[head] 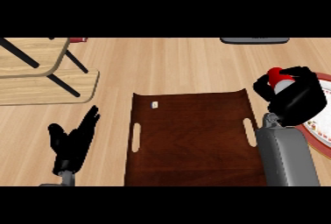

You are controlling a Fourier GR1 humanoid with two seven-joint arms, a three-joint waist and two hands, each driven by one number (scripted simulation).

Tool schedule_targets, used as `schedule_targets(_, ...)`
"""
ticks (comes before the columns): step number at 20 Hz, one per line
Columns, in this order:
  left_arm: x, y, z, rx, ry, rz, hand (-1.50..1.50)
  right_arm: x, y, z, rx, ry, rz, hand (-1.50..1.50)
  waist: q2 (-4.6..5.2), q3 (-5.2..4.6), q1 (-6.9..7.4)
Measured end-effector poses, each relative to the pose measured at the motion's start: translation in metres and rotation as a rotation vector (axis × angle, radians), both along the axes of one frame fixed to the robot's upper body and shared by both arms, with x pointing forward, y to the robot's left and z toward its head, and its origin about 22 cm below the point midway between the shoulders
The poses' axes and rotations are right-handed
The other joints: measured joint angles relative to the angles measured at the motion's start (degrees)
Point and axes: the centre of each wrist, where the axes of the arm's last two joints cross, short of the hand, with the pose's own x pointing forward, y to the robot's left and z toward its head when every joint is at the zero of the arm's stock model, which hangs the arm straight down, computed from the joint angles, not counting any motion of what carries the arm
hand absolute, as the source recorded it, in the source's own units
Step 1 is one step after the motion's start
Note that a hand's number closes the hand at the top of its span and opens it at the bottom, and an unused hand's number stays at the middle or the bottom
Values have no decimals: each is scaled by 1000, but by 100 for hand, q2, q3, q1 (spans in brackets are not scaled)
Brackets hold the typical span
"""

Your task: Pick the can from the tray and place it in the plate

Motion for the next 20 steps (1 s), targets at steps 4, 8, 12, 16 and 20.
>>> schedule_targets(4,2,-2,-2,0,-4,-4,0,-7,-46,-14,-17,-23,-107,150,4,4,2)
schedule_targets(8,2,-4,-4,-5,-12,-10,0,-8,-101,-18,-24,-47,-180,150,4,8,21)
schedule_targets(12,-2,-2,-3,3,-20,-5,0,-16,-151,-25,-21,-58,-220,150,4,7,45)
schedule_targets(16,1,2,0,-1,-3,-16,0,-20,-190,-31,-19,-69,-238,150,11,3,61)
schedule_targets(20,2,-1,0,-6,-6,-17,0,-22,-222,-35,22,-56,-259,150,18,4,73)
